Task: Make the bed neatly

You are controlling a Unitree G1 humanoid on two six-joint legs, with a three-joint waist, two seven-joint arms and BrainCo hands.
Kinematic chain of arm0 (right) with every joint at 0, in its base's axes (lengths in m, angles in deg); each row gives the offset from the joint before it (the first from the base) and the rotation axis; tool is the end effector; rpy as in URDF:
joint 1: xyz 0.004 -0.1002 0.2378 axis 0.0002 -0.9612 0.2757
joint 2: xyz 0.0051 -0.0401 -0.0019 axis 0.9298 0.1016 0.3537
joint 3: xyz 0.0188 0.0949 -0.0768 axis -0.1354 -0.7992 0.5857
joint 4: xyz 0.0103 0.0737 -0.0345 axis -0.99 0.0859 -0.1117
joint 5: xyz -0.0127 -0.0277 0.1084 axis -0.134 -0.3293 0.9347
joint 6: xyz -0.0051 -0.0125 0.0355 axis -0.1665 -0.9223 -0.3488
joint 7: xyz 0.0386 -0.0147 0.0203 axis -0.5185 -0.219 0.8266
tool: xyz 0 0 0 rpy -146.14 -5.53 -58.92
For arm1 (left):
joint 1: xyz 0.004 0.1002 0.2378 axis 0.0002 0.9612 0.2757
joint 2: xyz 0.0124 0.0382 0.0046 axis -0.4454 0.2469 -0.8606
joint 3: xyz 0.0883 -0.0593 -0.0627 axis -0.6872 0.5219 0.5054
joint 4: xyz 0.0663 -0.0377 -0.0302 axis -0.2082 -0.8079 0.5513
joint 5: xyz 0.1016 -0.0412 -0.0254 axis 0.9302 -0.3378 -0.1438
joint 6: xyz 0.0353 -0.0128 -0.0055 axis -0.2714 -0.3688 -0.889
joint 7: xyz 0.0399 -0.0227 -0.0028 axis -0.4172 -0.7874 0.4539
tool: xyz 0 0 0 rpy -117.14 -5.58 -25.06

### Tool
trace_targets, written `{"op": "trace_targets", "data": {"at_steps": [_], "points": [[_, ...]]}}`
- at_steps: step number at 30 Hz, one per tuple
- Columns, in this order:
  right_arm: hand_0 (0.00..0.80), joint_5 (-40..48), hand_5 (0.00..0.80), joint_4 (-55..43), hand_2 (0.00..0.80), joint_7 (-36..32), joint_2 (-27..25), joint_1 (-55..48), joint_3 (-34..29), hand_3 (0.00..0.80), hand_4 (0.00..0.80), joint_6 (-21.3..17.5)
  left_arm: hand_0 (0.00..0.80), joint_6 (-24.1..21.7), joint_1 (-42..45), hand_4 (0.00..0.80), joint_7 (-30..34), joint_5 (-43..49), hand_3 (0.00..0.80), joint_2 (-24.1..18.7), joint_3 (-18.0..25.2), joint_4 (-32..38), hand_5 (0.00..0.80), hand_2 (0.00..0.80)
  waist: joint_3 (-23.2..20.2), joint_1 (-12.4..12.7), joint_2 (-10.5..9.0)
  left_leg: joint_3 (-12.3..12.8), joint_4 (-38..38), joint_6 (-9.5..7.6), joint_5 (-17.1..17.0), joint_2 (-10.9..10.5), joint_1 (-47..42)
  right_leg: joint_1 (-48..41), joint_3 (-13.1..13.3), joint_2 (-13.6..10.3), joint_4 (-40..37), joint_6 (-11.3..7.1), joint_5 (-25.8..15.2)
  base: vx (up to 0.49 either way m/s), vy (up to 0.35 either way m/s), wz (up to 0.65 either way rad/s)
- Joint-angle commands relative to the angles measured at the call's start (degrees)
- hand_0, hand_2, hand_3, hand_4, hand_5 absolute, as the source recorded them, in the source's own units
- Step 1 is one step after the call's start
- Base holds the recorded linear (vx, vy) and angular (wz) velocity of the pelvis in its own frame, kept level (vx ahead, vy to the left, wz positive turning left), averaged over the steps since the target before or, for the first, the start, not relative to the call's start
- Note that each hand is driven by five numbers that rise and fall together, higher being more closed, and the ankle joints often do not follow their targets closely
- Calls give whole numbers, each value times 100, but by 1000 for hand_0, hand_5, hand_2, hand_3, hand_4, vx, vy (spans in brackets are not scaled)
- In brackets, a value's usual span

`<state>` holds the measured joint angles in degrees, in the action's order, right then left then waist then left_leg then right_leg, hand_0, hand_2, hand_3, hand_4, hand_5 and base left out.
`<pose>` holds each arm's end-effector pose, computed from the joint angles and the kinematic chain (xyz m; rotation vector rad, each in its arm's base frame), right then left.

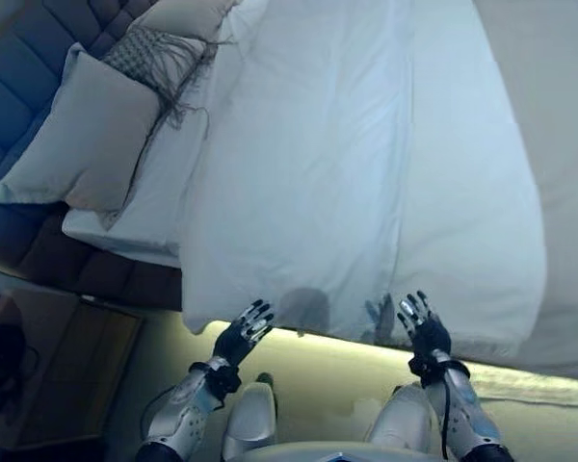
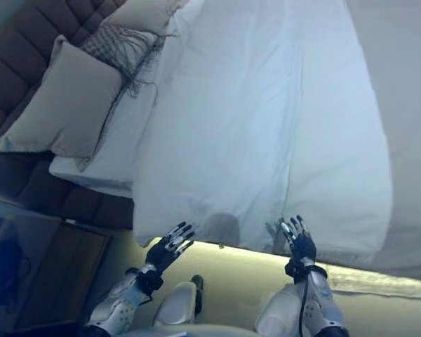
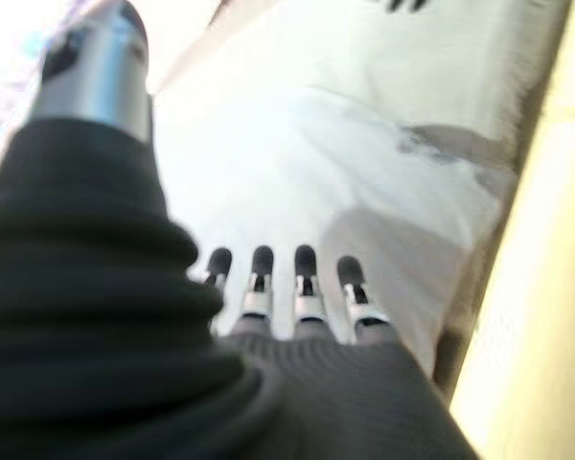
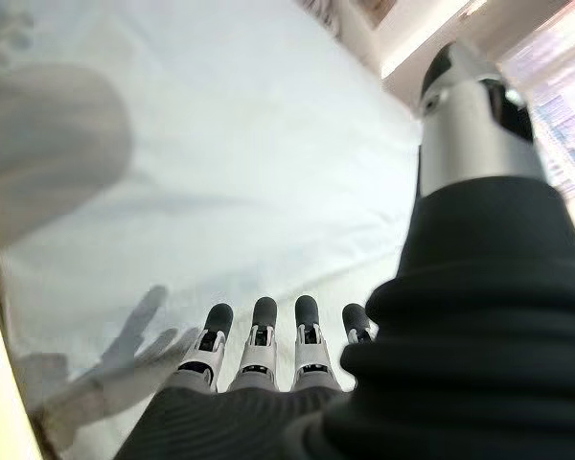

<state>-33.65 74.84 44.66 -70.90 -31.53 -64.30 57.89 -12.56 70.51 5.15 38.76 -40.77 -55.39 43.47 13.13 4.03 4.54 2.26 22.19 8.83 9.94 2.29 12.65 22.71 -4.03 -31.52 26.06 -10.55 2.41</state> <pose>0.1497 -0.2223 -0.0566 0.4869 0.3753 -0.2446 0.1545 0.1709 -0.0664 -0.4835 0.4823 -0.3254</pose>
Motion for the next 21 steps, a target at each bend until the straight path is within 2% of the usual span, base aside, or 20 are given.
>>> {"op": "trace_targets", "data": {"at_steps": [1, 2, 3, 4, 6, 7, 9, 12, 14, 15, 16, 18, 19, 21], "points": [[0, 372, 0, -429, 0, -590, 225, 131, 124, 0, 0, 286, 0, -485, 424, 0, -469, 414, 0, -410, 593, 735, 0, 0, 157, 367, -48, -397, -677, -550, -480, 325, -546, -257, -180, 290, 602, -171, -1065, 141, 263, -115], [0, 333, 0, -376, 0, -654, 262, 148, 216, 0, 0, 297, 0, -644, 502, 0, -635, 639, 0, -490, 636, 731, 0, 0, 109, 406, -70, -397, -736, -603, -528, 312, -563, -235, -280, 440, 562, -141, -981, 109, 126, -160], [0, 393, 0, -286, 0, -712, 285, 187, 305, 0, 0, 246, 0, -929, 499, 0, -804, 856, 0, -601, 578, 637, 0, 0, 95, 425, -150, -409, -712, -599, -538, 294, -502, -419, -325, 624, 6, -89, -848, 66, -7, -147], [0, 473, 0, -271, 0, -746, 330, 177, 362, 0, 0, 228, 0, -1211, 395, 0, -1069, 1133, 0, -689, 491, 538, 0, 0, 95, 376, -194, -450, -672, -604, -564, 252, -345, -509, -203, 808, -352, -51, -869, -18, -13, -83], [0, 541, 0, -130, 0, -903, 297, 315, 432, 0, 0, 207, 0, -1619, 55, 0, -1650, 1530, 0, -900, 463, 401, 0, 0, 205, 394, -242, -387, -743, -567, -712, 286, -167, -357, -411, 757, -258, -106, -1010, -161, 87, 1], [0, 445, 0, -40, 0, -691, 222, 520, 519, 0, 0, 203, 0, -1805, -288, 0, -1941, 1766, 0, -998, 466, 265, 0, 0, 336, 408, -260, -396, -820, -456, -789, 396, -62, -180, -481, 733, -377, -133, -940, -227, 79, 15], [0, 396, 0, -7, 0, -567, 134, 764, 641, 0, 0, 127, 0, -1828, -718, 0, -2035, 1905, 0, -953, 400, 159, 0, 0, 496, 417, -299, -392, -772, -410, -862, 449, 256, 6, -593, 793, -479, -169, -892, -241, 69, 5], [0, 390, 0, -24, 0, -435, 49, 914, 706, 0, 0, -56, 0, -1920, -1127, 0, -2043, 2157, 0, -907, 188, -94, 0, 0, 645, 380, -343, -342, -824, -341, -983, 504, 535, 345, -676, 751, -359, -233, -913, -136, 87, 16], [0, 388, 0, -42, 0, -264, -37, 1037, 702, 0, 0, -175, 0, -2141, -1510, 0, -2910, 3190, 0, -899, -10, -309, 0, 0, 789, 302, -342, -278, -857, -320, -1055, 519, 712, 581, -669, 762, -262, -251, -909, -133, 134, 10], [0, 417, 0, -39, 0, -193, -78, 1088, 704, 0, 0, -235, 0, -2139, -1697, 0, -3623, 3934, 0, -916, -87, -393, 0, 0, 841, 272, -338, -290, -867, -320, -1088, 498, 800, 688, -645, 770, -258, -261, -938, -121, 180, 0], [0, 428, 0, -49, 0, -109, -121, 1146, 707, 0, 0, -255, 0, -1957, -1900, 0, -4627, 5178, 0, -999, -169, -459, 0, 0, 889, 229, -324, -286, -861, -324, -1112, 482, 883, 820, -611, 770, -214, -271, -971, -94, 195, -1], [0, 401, 0, -65, 0, -39, -184, 1225, 710, 0, 0, -262, 0, -1378, -2215, 0, -5883, 6582, 0, -1181, -266, -526, 0, 0, 938, 179, -313, -275, -833, -332, -1109, 443, 987, 1009, -554, 771, -160, -280, -1020, -46, 209, 2], [0, 388, 0, -69, 0, -13, -236, 1240, 748, 0, 0, -284, 0, -1012, -2365, 0, -6252, 7193, 0, -1260, -264, -529, 0, 0, 959, 156, -312, -284, -810, -342, -1090, 416, 1026, 1103, -510, 782, -130, -287, -1041, -7, 215, 0], [0, 343, 0, -101, 0, 20, -299, 1247, 768, 0, 0, -271, 0, -661, -2503, 0, -6658, 7786, 0, -1353, -216, -618, 0, 0, 983, 119, -305, -272, -731, -366, -1029, 357, 1090, 1229, -418, 828, -90, -293, -1049, 1, 210, -4]]}}
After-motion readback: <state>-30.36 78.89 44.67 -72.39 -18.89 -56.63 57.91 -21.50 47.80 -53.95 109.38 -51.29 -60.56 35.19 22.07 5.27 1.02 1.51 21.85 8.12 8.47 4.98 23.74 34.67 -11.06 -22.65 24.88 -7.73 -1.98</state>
